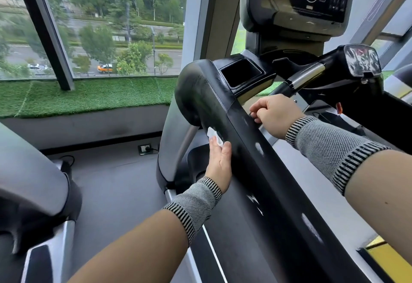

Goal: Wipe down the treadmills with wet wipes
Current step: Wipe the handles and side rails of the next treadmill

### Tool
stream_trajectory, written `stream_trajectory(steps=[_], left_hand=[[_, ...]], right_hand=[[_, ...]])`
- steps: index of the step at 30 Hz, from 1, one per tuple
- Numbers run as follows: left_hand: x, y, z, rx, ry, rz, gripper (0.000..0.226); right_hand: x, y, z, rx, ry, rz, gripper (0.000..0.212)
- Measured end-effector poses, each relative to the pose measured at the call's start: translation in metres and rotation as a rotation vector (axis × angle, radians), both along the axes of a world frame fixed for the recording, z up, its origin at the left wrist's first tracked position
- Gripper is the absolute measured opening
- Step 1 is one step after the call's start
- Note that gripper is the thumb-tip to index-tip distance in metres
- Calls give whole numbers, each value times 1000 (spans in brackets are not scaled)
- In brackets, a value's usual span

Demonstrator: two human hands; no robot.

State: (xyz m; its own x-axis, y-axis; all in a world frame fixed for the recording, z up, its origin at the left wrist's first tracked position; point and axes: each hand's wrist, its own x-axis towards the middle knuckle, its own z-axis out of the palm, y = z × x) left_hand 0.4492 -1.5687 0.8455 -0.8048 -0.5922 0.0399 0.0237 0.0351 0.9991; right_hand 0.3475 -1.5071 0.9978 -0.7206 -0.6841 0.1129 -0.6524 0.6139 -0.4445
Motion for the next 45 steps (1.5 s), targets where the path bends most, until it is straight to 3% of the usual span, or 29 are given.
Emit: stream_trajectory(steps=[7,11,14,17,20,23,26,30,35,40,45], left_hand=[[-9,-13,14,-130,28,29,73],[-13,-24,13,86,73,87,59],[-9,-18,-6,297,-76,38,81],[-1,-4,-8,159,-170,51,69],[4,10,2,24,89,52,72],[0,9,2,-120,82,57,87],[-4,4,4,-105,61,64,91],[9,21,3,-104,18,27,73],[23,37,10,-256,7,-11,75],[8,16,21,-250,-55,17,70],[29,47,13,-321,-11,-11,76]], right_hand=[[2,-1,-3,22,12,1,25],[2,0,-2,17,22,2,25],[3,2,-2,18,10,0,23],[5,3,-4,20,18,-5,24],[5,3,-6,21,23,-7,25],[6,2,-7,25,22,-9,26],[8,4,-6,39,40,-9,28],[11,9,-6,64,49,17,29],[15,15,-6,63,36,0,29],[24,19,-5,81,54,1,28],[25,27,-4,63,53,11,28]])
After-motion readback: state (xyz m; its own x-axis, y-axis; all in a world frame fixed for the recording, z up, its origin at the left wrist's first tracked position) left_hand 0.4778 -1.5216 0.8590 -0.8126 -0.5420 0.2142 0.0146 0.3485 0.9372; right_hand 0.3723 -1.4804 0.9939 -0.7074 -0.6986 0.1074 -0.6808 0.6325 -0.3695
